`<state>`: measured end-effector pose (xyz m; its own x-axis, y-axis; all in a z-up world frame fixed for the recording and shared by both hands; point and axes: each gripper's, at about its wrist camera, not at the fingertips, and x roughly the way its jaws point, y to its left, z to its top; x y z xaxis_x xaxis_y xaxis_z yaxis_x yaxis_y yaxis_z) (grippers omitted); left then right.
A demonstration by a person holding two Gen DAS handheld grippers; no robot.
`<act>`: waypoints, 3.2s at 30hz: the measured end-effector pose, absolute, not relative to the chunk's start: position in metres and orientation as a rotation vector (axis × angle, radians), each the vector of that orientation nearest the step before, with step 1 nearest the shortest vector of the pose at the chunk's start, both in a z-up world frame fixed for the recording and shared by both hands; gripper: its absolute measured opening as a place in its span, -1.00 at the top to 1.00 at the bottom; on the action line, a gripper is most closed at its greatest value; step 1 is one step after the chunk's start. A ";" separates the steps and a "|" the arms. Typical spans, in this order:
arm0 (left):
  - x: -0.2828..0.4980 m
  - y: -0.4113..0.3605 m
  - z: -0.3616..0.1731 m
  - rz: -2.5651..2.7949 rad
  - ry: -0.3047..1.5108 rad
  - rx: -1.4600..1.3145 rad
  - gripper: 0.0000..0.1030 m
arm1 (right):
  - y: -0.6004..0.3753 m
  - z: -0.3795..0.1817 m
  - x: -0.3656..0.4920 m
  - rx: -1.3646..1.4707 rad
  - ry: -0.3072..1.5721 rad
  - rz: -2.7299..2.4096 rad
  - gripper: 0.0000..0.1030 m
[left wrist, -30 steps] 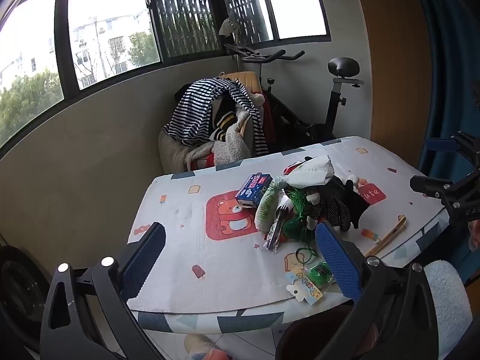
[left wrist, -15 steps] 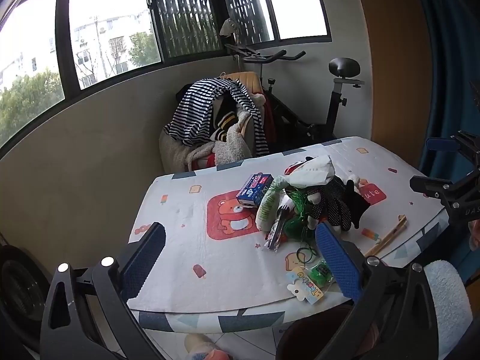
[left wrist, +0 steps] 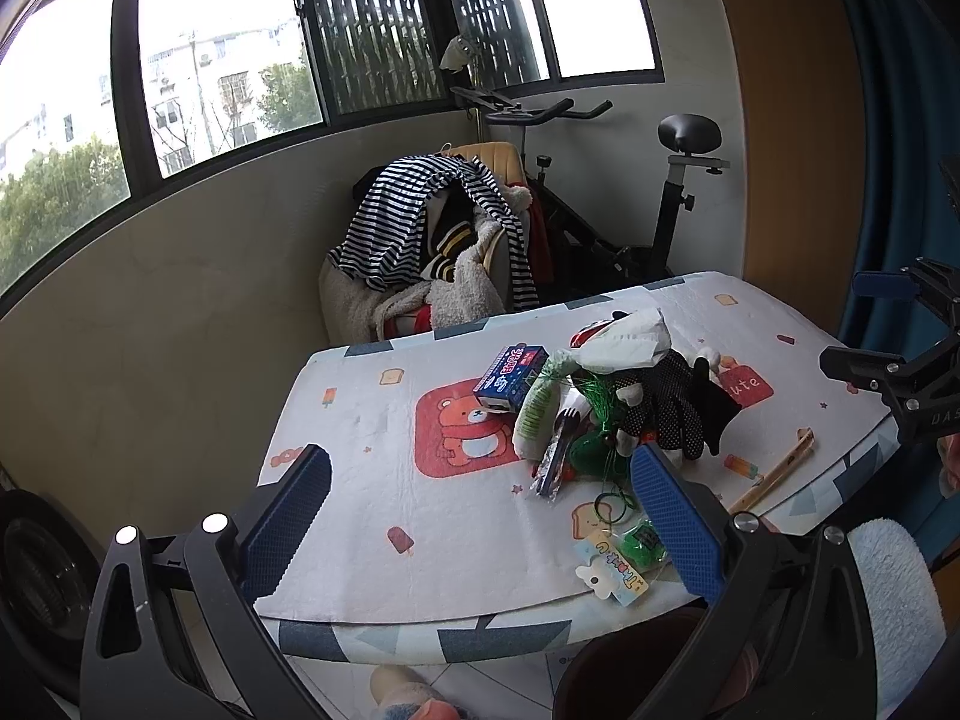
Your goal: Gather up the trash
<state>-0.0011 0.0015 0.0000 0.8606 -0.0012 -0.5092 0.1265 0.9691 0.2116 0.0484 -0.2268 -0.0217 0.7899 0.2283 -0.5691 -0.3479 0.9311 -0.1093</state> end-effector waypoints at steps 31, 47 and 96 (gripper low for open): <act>-0.001 0.002 0.000 -0.072 0.540 0.234 -0.91 | -0.230 -0.025 0.048 -0.215 0.586 0.312 -0.89; -0.001 0.007 -0.009 -0.105 0.564 0.185 -0.91 | -0.233 -0.031 0.046 -0.206 0.598 0.300 -0.89; 0.048 0.021 -0.126 -0.158 0.721 0.032 -0.84 | -0.347 -0.202 0.114 0.126 0.971 0.182 -0.67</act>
